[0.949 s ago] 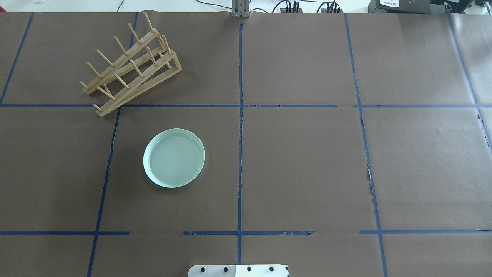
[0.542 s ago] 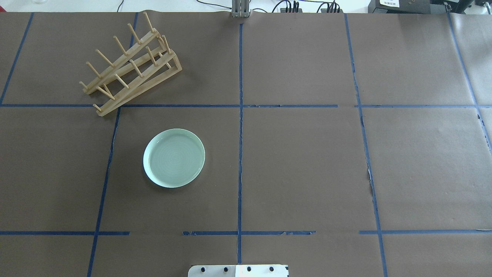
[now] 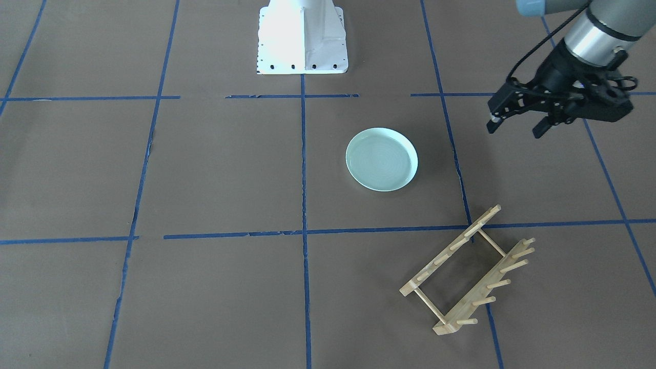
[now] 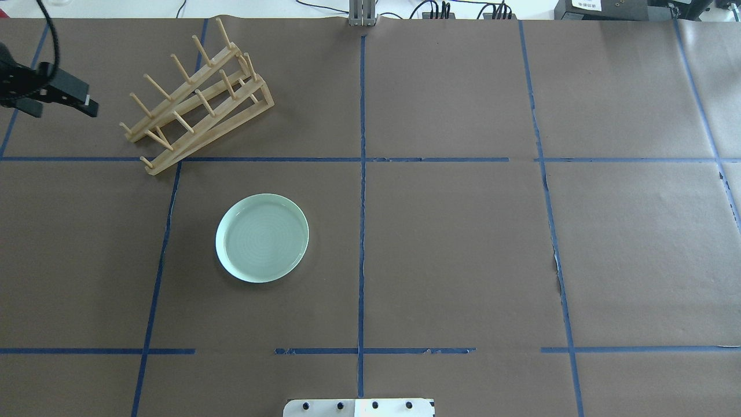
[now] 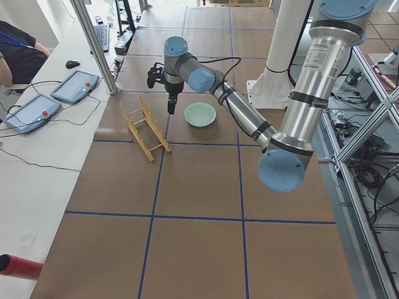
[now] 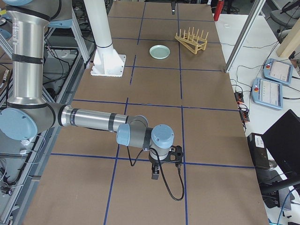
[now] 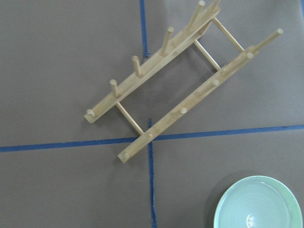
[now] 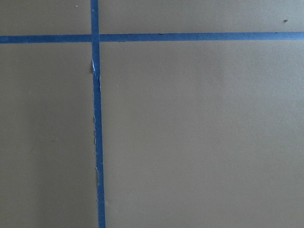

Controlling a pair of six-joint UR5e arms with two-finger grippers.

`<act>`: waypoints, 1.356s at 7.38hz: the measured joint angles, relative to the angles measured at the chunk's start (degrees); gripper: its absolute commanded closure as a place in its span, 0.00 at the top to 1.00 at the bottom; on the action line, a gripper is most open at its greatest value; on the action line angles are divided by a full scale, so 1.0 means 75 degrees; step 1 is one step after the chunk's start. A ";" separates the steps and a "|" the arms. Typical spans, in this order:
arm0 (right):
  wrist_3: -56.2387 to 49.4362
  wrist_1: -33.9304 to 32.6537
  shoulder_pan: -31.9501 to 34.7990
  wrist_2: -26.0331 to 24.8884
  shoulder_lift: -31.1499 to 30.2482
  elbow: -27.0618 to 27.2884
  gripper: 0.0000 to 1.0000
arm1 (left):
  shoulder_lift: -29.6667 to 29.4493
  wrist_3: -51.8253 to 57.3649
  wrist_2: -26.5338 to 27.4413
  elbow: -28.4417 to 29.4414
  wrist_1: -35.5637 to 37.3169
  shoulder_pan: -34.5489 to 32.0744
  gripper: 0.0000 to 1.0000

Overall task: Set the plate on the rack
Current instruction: 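Move the left gripper down to the rim of the pale green plate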

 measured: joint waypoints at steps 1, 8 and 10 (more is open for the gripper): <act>0.0000 0.0000 0.0002 0.0000 0.0000 0.0000 1.00 | -0.0406 -0.0699 0.0345 0.0197 0.0001 0.0569 1.00; 0.0000 0.0000 0.0003 0.0000 0.0000 0.0000 1.00 | -0.2187 -0.3413 0.2557 0.2234 0.0255 0.3429 1.00; 0.0000 0.0000 0.0001 0.0000 0.0000 0.0000 1.00 | -0.2548 -0.3466 0.2663 0.3171 -0.0174 0.3710 1.00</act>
